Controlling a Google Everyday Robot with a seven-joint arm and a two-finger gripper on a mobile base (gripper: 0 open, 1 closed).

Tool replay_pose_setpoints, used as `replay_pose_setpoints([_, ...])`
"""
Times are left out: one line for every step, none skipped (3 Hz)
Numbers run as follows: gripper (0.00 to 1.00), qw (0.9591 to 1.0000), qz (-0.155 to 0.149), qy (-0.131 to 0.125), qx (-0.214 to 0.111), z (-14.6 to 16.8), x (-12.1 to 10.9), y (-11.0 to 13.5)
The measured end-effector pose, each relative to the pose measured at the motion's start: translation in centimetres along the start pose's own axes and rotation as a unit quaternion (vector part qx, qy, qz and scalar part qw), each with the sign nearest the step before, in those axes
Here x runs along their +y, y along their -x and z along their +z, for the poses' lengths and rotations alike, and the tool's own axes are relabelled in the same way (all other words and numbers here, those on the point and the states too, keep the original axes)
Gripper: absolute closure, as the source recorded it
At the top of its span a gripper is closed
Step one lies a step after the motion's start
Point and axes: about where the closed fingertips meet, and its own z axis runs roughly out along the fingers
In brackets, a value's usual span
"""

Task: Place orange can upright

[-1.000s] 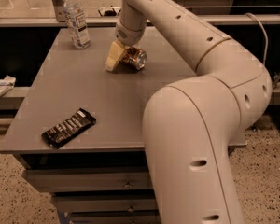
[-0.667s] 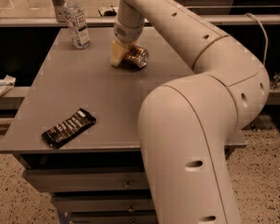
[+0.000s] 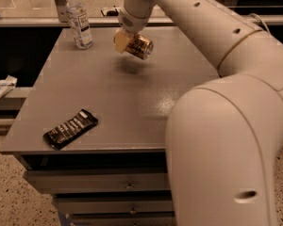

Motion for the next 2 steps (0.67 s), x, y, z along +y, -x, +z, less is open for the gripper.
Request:
replay_pose_setpoints([1.0,0.996,0.004,-0.002,-0.09,-2.9,-1.2,-0.6])
replay_pose_setpoints([1.0,0.9787,0.004,0.011,-0.205,-4.9,-1.9,-1.3])
